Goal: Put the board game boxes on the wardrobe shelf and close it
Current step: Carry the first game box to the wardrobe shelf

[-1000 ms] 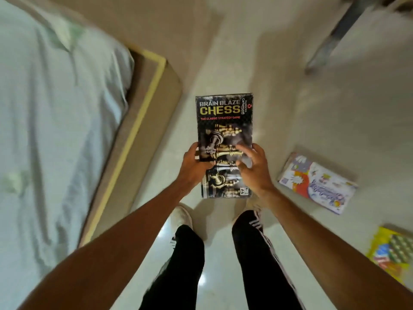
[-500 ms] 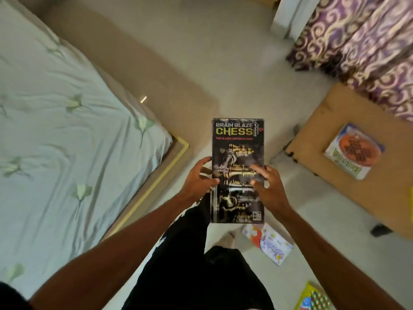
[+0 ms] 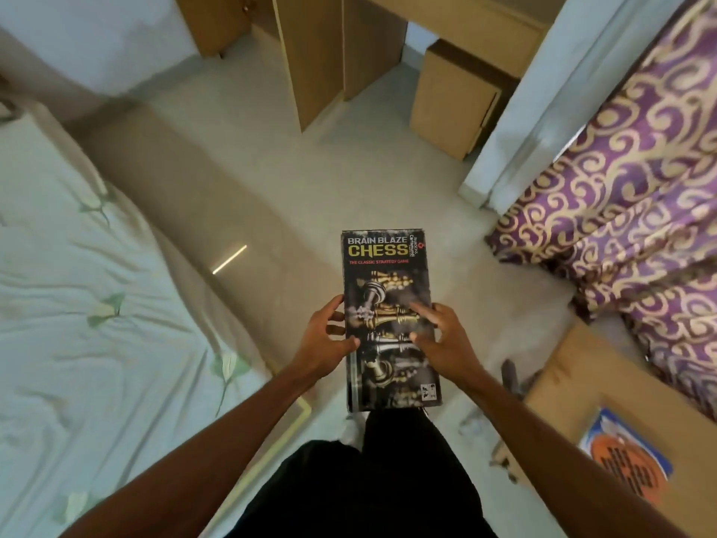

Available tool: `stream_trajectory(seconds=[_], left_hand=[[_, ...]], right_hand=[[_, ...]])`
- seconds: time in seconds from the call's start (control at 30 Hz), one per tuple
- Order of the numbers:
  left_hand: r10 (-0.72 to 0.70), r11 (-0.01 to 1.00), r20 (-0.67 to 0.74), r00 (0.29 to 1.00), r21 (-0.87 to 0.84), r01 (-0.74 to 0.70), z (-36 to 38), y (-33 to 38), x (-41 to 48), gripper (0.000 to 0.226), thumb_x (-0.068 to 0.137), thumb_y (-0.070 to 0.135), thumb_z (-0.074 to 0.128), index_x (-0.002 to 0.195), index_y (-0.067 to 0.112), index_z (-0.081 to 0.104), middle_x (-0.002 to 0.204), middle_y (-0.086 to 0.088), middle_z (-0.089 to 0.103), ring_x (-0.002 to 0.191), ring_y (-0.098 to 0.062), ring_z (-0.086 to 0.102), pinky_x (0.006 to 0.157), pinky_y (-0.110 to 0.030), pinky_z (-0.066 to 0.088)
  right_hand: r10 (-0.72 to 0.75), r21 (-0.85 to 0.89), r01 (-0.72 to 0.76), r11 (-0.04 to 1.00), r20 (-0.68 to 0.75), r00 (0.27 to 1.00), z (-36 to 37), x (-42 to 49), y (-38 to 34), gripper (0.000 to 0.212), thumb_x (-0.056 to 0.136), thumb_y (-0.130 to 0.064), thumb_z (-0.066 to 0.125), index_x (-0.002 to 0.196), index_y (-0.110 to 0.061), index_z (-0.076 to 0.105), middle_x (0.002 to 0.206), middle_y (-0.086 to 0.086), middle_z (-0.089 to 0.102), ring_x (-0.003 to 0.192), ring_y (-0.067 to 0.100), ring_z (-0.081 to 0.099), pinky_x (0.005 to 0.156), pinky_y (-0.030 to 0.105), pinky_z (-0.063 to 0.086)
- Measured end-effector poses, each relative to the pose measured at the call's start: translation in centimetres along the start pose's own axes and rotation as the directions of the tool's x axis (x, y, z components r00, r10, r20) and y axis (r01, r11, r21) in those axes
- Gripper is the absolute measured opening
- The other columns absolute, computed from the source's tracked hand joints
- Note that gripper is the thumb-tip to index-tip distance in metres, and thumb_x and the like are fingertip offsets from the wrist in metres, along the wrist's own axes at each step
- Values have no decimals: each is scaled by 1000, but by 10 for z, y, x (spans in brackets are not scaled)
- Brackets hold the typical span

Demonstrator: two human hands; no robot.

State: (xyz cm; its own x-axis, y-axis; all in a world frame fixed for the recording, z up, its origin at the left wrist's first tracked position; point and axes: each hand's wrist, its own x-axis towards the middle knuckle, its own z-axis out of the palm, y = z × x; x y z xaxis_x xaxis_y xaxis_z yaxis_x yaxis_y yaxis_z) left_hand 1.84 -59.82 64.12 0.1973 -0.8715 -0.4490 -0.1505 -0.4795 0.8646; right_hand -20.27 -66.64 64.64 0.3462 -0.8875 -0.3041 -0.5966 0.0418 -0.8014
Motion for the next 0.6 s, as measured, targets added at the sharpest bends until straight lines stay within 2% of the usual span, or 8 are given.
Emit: stream_trajectory(seconds=[0.13,0.23,0.27,0.33,0.4,0.5,0.6], left_hand=[[42,998,-105,994,60,-36,-30,36,86,77,73,4,75,139,26,43,110,0,59,94,-16,62,69,-27,54],[59,993,-196,979,112,-38,-57,67,141,82,73,5,76,143,27,39,110,-1,57,92,-14,62,68,-26,54],[70,992,-246,967,123,-40,-71,82,164,84,73,7,77,144,27,38,111,-2,57,92,-15,62,68,-25,54],[91,986,-303,949,163,-42,-91,100,193,88,73,7,77,147,28,33,111,-2,57,92,-15,62,69,-23,52],[103,982,-344,933,182,-41,-111,111,220,92,73,8,77,149,28,28,114,-1,56,94,-13,61,74,-28,56],[66,987,-423,904,163,4,-148,123,264,91,72,8,76,149,25,31,120,-4,55,96,-13,61,77,-32,58],[28,994,-489,872,105,28,-192,135,305,87,73,6,76,147,26,35,120,-4,56,94,-12,62,67,-20,55]], right_hand=[[-90,-42,92,995,52,995,-13,108,-33,56,83,0,61,135,-20,53,116,6,47,103,9,47,84,3,37],[-157,-108,172,979,132,979,-20,189,-59,58,83,-1,62,137,-20,51,127,8,45,111,13,45,82,-3,32],[-162,-114,183,977,167,973,-22,225,-75,59,83,-1,61,137,-22,51,129,7,44,117,15,44,85,-1,31],[-179,-138,214,967,226,957,-24,275,-97,60,82,-3,59,137,-25,50,131,5,42,122,16,42,98,11,31],[-226,-147,272,951,270,936,-24,317,-120,61,81,-3,61,137,-25,50,131,4,42,121,15,43,101,19,33],[-265,-132,322,937,330,906,-14,385,-161,63,78,3,61,136,-19,51,129,4,43,115,11,43,95,9,33],[-308,-122,374,919,369,877,7,451,-200,64,77,5,59,135,-19,53,127,3,44,115,11,44,87,-4,31]])
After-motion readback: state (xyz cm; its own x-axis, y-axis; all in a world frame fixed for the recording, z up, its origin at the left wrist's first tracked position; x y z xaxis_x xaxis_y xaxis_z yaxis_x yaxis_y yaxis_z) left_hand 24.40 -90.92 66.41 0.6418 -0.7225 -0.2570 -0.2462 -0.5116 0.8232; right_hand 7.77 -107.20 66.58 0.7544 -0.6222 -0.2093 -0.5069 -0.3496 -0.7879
